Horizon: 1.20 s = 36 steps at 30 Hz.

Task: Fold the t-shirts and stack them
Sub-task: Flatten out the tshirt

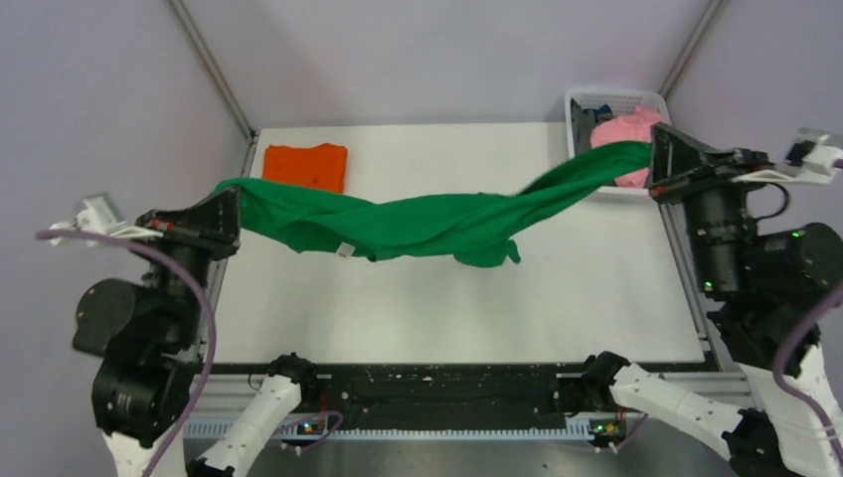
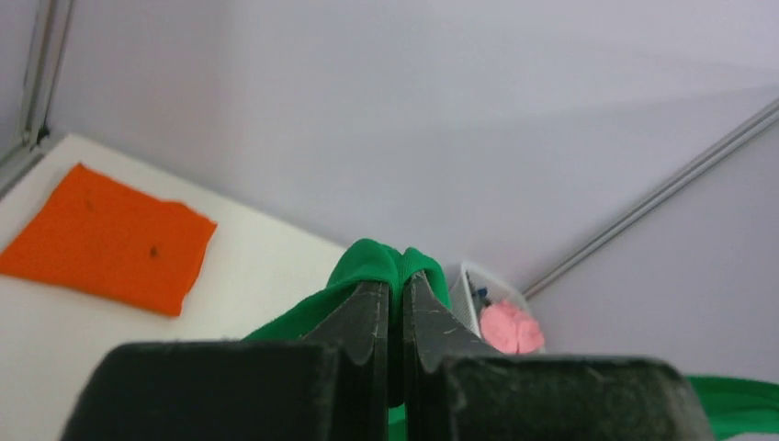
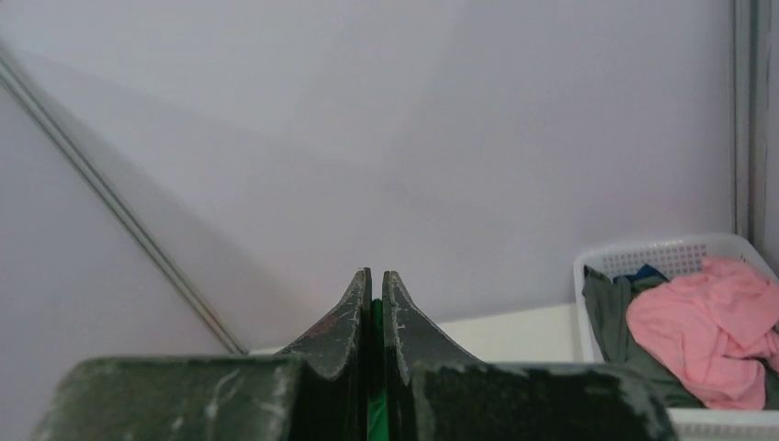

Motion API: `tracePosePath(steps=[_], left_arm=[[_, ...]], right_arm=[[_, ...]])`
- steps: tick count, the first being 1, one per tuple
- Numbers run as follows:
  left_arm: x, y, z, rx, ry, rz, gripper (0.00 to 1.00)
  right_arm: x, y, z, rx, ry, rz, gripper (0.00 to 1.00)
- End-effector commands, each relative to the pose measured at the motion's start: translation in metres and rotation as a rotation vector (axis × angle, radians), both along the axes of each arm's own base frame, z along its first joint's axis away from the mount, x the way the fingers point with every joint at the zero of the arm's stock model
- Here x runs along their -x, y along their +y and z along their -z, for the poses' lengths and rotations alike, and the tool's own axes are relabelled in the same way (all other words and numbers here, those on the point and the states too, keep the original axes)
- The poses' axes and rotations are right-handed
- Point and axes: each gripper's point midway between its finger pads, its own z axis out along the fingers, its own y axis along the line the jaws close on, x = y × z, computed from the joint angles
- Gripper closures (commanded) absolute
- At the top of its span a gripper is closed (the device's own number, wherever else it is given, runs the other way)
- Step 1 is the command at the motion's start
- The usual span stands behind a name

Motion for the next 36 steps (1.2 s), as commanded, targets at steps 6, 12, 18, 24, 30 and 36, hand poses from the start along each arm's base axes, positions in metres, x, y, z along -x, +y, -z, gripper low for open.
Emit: tracePosePath(steps=[6, 12, 18, 24, 30, 36], left_arm=[[0.036, 0.017, -0.057, -0.014, -0.160, -0.041, 1.00], [-0.027, 0.018, -0.032, -0.060, -0.020, -0.136, 1.00], [-0.179, 0.004, 0.056, -0.194, 0.309, -0.224, 1.00], [-0.326, 0.002, 0.155, -0.253, 0.537, -0.193, 1.00], [-0.399, -0.038, 0.244, -0.297, 0.763, -0.014, 0.67], [-0.375, -0.080, 0.243, -0.345, 0.734, 0.085, 0.01]], right_arm=[[0.053, -0.020, -0.046, -0.002, -0.160, -0.116, 1.00], [0.021, -0.021, -0.008, 0.043, -0.030, 0.018, 1.00], [-0.035, -0.029, 0.108, 0.115, 0.258, 0.358, 1.00], [-0.085, 0.001, 0.283, 0.251, 0.571, 0.352, 1.00], [-0.081, -0.025, 0.423, 0.106, 0.927, 0.328, 0.51], [-0.079, -0.051, 0.404, 0.046, 0.926, 0.431, 0.01]])
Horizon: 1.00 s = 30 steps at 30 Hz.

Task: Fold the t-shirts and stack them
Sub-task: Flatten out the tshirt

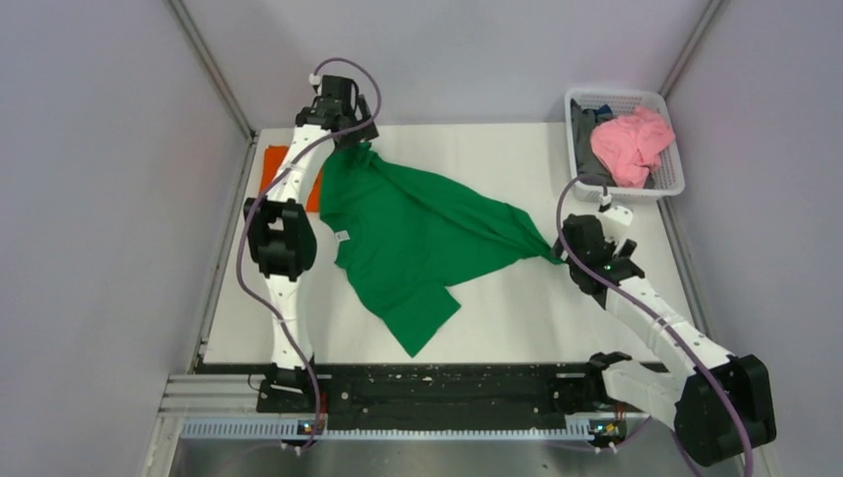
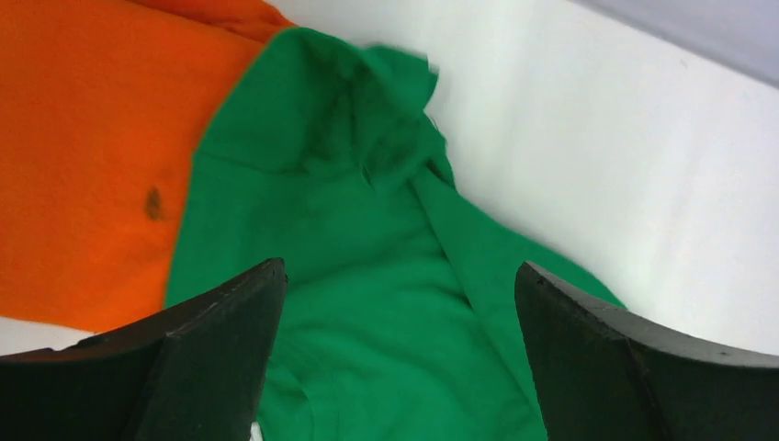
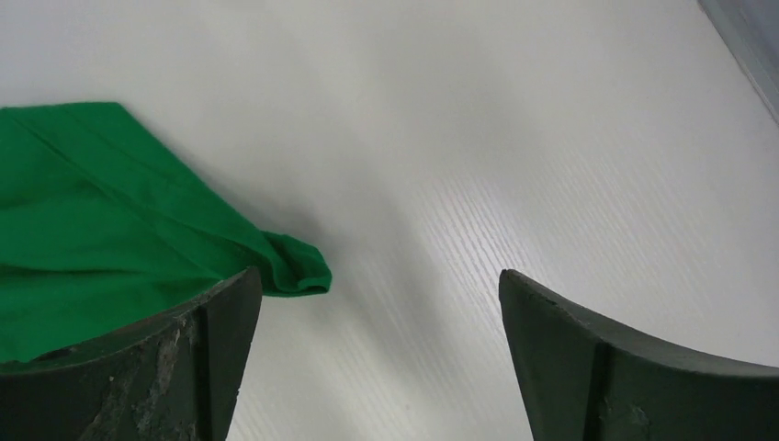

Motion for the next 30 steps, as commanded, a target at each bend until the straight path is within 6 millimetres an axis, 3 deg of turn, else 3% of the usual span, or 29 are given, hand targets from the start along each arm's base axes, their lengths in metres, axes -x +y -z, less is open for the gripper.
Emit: tracePosePath(steps=[1, 3, 8, 13, 14, 17, 20, 24, 27, 30], left_arm=[[0.033, -0.043, -0.087, 0.044, -0.170, 0.122, 0.01], [0.059, -0.054, -0.097, 0.056, -0.172, 0.144, 0.01], [0.153, -0.100, -0.076, 0.111, -0.103, 0.276, 0.01], [0.264, -0.165, -0.009, 0.294, -0.013, 0.485, 0.01], [0.285, -0.176, 0.015, 0.344, 0.024, 0.525, 0.01], [0.330, -0.203, 0.061, 0.416, 0.162, 0.582, 0.01], [0.358, -0.219, 0.094, 0.406, 0.299, 0.611, 0.01], [0.364, -0.200, 0.135, 0.318, 0.409, 0.498, 0.01], [0.372, -0.171, 0.157, 0.211, 0.467, 0.400, 0.01], [0.378, -0.131, 0.165, 0.087, 0.465, 0.288, 0.01]], right_arm=[[-0.015, 0.012, -0.042, -0.121, -0.134, 0.009, 0.01], [-0.019, 0.028, -0.048, -0.154, -0.153, -0.103, 0.01], [-0.019, 0.081, -0.047, -0.232, -0.169, -0.469, 0.01], [-0.027, 0.126, -0.058, -0.312, -0.208, -0.714, 0.01], [-0.032, 0.134, -0.056, -0.342, -0.195, -0.735, 0.01], [-0.051, 0.161, -0.055, -0.433, -0.172, -0.803, 0.01], [-0.076, 0.178, -0.044, -0.472, -0.126, -0.832, 0.01], [-0.113, 0.191, -0.016, -0.482, -0.068, -0.817, 0.02], [-0.138, 0.189, 0.005, -0.445, -0.029, -0.778, 0.02], [-0.150, 0.176, 0.034, -0.403, 0.051, -0.700, 0.02]])
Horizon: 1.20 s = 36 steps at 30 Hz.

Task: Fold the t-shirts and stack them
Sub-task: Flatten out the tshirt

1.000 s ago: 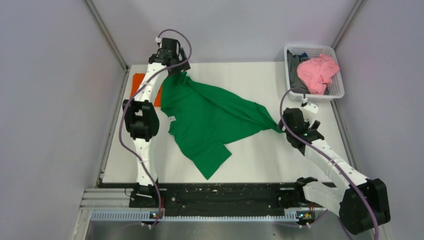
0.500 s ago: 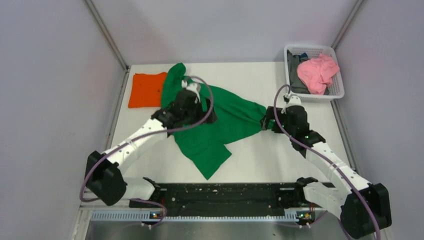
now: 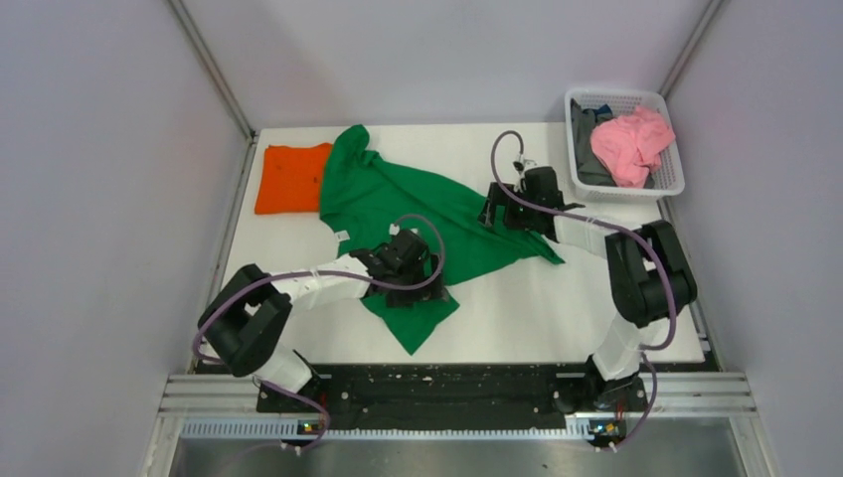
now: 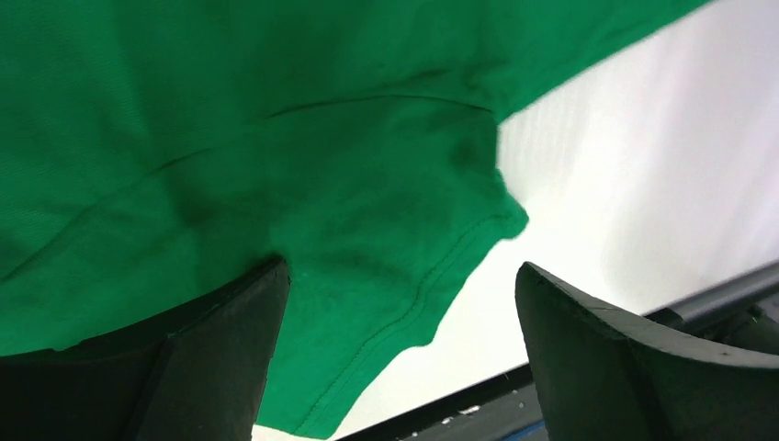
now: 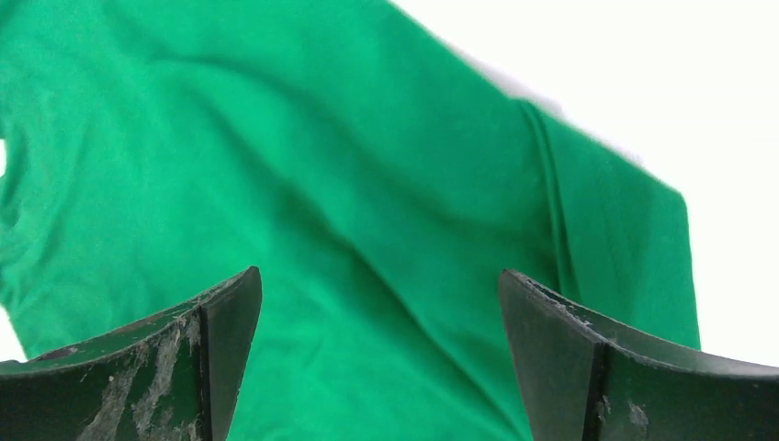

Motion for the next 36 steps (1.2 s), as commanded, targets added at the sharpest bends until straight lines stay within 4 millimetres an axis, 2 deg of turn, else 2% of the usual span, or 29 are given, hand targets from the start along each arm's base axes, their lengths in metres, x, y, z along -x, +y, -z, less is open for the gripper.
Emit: tracePosePath(steps=[1, 3, 5, 9, 13, 15, 18, 21, 24, 27, 30, 33, 36], left_arm=[[0.014, 0.073, 0.028, -0.271, 0.007, -0.159, 0.01], [0.019, 0.097, 0.028, -0.326, 0.001, -0.203, 0.01], [0.023, 0.117, 0.028, -0.351, 0.006, -0.247, 0.01], [0.020, 0.132, 0.035, -0.264, 0.064, -0.303, 0.01], [0.008, 0.143, 0.037, -0.278, 0.072, -0.333, 0.01], [-0.004, 0.140, 0.034, -0.271, 0.054, -0.320, 0.01], [-0.031, 0.128, 0.028, -0.260, 0.023, -0.286, 0.01], [-0.064, 0.114, 0.022, -0.246, 0.001, -0.249, 0.01], [-0.097, 0.103, 0.007, -0.229, -0.033, -0.247, 0.01], [-0.112, 0.099, -0.024, -0.202, -0.099, -0.264, 0.02], [-0.100, 0.110, -0.049, -0.192, -0.149, -0.310, 0.01], [-0.068, 0.145, -0.061, -0.256, -0.165, -0.409, 0.01], [-0.028, 0.177, -0.058, -0.310, -0.155, -0.497, 0.01]], right_arm=[[-0.030, -0.010, 0.012, 0.051, -0.001, 0.059, 0.02], [-0.030, -0.018, 0.028, 0.051, 0.042, 0.103, 0.03], [-0.033, -0.036, 0.040, 0.049, 0.084, 0.186, 0.03], [-0.037, -0.080, 0.044, 0.001, 0.125, 0.337, 0.06], [-0.031, -0.124, 0.042, -0.014, 0.140, 0.466, 0.06], [-0.023, -0.137, 0.046, -0.037, 0.150, 0.504, 0.06], [-0.018, -0.139, 0.050, -0.038, 0.150, 0.507, 0.06], [-0.021, -0.141, 0.048, -0.030, 0.145, 0.508, 0.06], [-0.016, -0.143, 0.035, -0.009, 0.161, 0.503, 0.06], [-0.009, -0.147, -0.001, 0.008, 0.066, 0.495, 0.06], [0.011, -0.161, -0.040, 0.055, -0.013, 0.540, 0.01], [0.039, -0.174, -0.066, 0.075, -0.076, 0.610, 0.01], [0.071, -0.178, -0.066, 0.054, -0.102, 0.654, 0.01]])
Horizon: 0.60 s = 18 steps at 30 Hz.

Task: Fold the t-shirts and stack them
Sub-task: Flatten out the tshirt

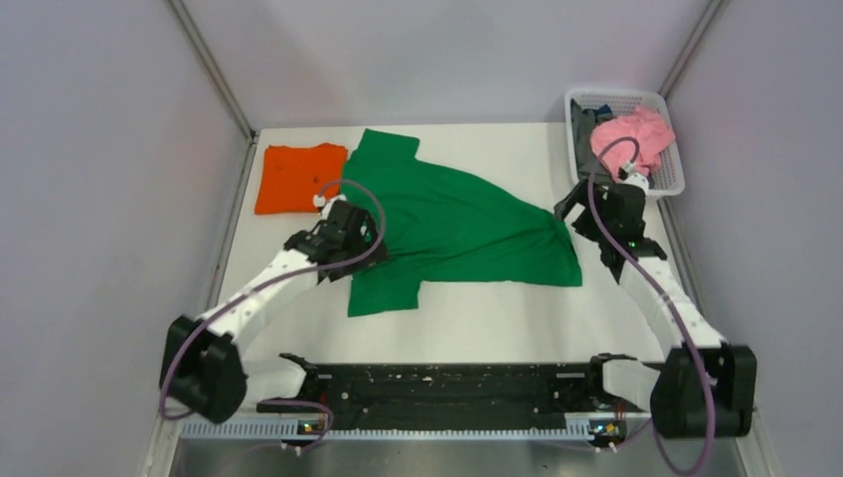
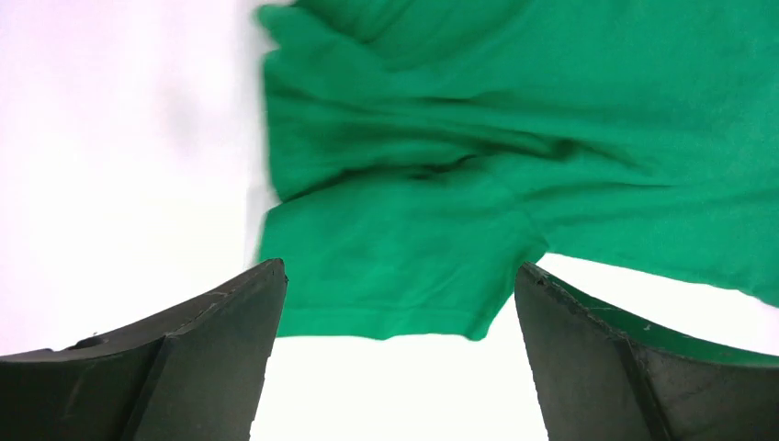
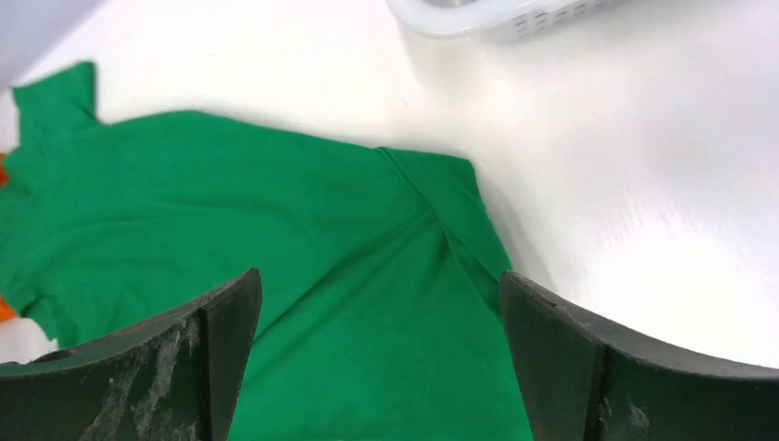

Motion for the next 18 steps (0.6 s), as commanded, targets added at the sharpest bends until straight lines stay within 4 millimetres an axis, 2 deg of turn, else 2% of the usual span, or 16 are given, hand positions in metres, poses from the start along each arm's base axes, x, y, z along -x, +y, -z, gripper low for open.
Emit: tracePosePath(steps=[1, 4, 8, 14, 18], left_arm=[[0.063, 0.060, 0.002, -0.104, 0.025, -0.175, 0.01], [0.088, 0.066, 0.013, -0.059, 0.036, -0.201, 0.01], [0.100, 0.057, 0.026, 0.013, 0.034, -0.170, 0.06], [0.104, 0.045, 0.042, 0.026, 0.137, -0.142, 0.18], [0.099, 0.038, 0.056, 0.008, 0.201, -0.137, 0.32]], right_arm=[[0.048, -0.022, -0.001, 0.034, -0.020, 0.112, 0.01], [0.066, -0.024, -0.005, 0.022, -0.076, 0.136, 0.01], [0.080, -0.026, -0.007, 0.023, -0.086, 0.149, 0.01], [0.087, -0.026, 0.003, 0.038, -0.027, 0.141, 0.01], [0.087, -0.024, 0.011, 0.035, 0.013, 0.128, 0.01]])
